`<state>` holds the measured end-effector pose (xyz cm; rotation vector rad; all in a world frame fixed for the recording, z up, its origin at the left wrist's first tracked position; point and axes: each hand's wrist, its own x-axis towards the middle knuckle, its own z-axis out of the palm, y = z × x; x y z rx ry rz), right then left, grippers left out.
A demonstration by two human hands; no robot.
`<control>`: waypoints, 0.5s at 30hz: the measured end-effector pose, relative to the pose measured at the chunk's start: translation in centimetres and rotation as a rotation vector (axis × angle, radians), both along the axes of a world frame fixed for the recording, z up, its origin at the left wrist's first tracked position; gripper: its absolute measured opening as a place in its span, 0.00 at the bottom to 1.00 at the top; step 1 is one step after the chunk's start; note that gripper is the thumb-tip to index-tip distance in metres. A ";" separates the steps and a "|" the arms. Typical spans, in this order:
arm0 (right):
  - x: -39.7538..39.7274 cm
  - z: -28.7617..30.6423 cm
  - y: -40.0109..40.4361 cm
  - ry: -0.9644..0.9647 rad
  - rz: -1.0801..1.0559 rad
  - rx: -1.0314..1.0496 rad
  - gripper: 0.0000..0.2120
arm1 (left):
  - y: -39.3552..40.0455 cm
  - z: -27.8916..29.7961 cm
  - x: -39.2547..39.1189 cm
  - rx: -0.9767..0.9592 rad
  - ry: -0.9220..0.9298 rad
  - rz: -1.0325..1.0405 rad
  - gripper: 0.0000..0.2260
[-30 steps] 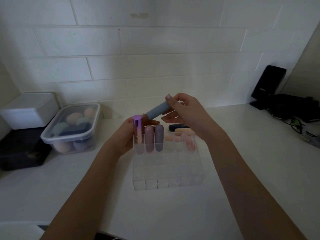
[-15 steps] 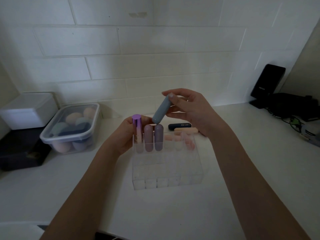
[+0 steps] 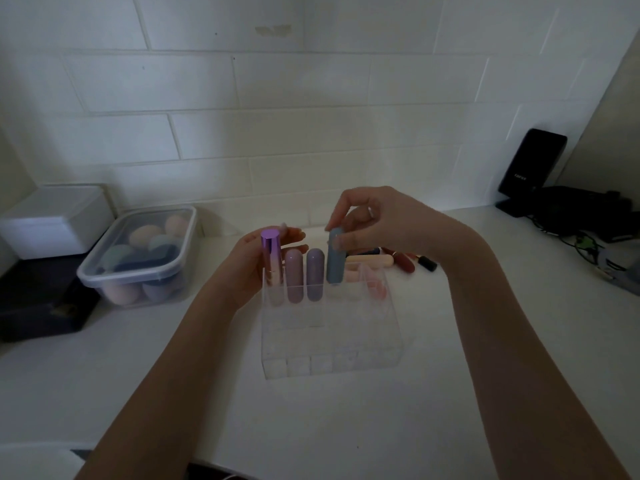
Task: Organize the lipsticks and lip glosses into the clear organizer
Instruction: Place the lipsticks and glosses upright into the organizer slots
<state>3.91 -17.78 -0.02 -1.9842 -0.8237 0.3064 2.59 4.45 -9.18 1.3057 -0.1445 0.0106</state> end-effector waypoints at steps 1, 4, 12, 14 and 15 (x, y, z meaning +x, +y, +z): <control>-0.2 -0.1 0.1 -0.013 0.026 -0.066 0.07 | 0.0 0.0 0.1 -0.004 -0.005 -0.002 0.13; -0.4 -0.4 0.3 -0.019 0.049 -0.191 0.07 | 0.0 -0.1 0.2 0.010 -0.008 0.008 0.13; 2.3 -2.0 -2.0 -0.139 -0.305 -0.174 0.04 | -0.5 -0.3 0.4 0.131 -0.008 0.063 0.07; 3.2 -3.8 -3.0 -0.183 -0.450 -0.239 0.03 | -0.7 -0.4 0.4 0.210 0.019 0.079 0.07; 3.4 -4.7 -3.3 -0.163 -0.483 -0.284 0.04 | -0.8 -0.5 0.5 0.291 0.025 0.058 0.08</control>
